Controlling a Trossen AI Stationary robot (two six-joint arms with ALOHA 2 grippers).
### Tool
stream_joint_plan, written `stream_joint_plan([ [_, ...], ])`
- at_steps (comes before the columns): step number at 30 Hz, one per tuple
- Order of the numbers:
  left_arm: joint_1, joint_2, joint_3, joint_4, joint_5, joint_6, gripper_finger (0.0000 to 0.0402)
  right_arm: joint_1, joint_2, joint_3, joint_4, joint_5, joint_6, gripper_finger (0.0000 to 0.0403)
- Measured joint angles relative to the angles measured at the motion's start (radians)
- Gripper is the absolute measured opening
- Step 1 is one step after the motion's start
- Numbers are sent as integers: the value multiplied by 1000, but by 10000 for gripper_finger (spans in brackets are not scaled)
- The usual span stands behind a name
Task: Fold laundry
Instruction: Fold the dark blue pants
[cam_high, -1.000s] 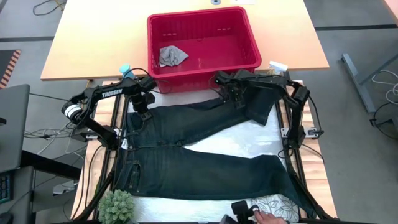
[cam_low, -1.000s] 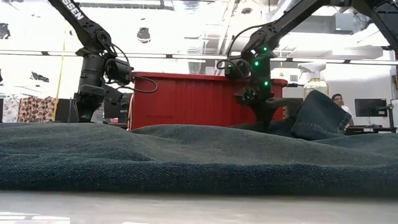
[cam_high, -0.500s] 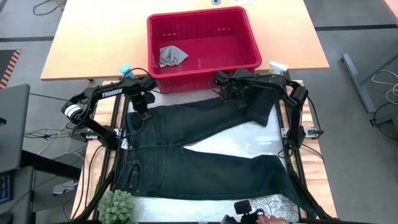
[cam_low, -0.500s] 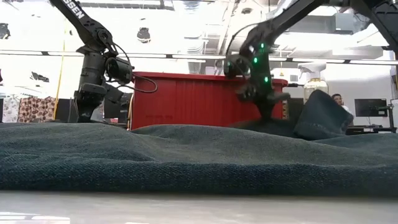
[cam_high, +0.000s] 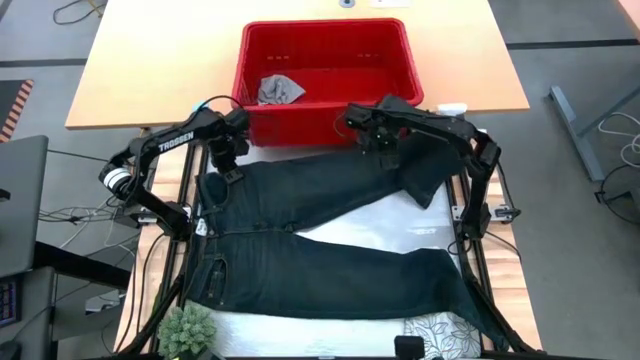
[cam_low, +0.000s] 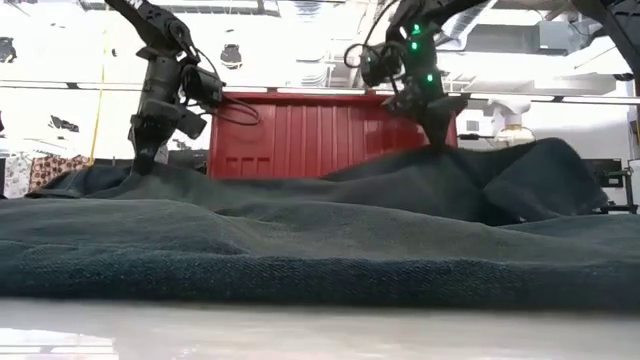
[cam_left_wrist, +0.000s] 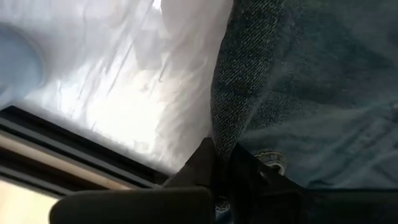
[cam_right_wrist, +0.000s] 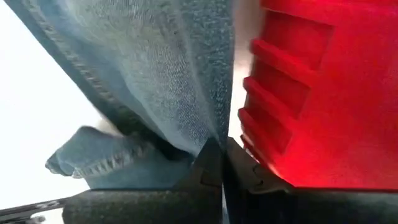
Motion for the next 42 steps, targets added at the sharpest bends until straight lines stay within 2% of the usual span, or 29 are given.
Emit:
stream_joint_plan([
  [5,-13,-2,29,-40,-1,5,1,42,-4,36,-27,2,75,18],
  [8,-13,-2,4,-4,0,9,1,36,-1,3,1,-63,102,18],
  [14,-14,0,-59,70,46,28,0,7,5,-125,125,-142,92,18],
  [17,-14,0,-88,71,62,38,0,0,5,-194,173,-215,96,18],
  [21,-14,0,-107,47,98,43,0,12,5,-291,219,-254,61,18],
  [25,-14,0,-111,36,113,44,0,22,6,-344,234,-366,45,18],
  [31,-21,0,-111,-13,173,53,0,68,6,-328,180,-346,48,18],
  [34,-36,-4,-111,-18,123,34,0,91,4,-290,140,-269,63,18],
  [42,-88,-6,-32,-79,97,27,0,127,-8,-111,-16,-227,117,18],
])
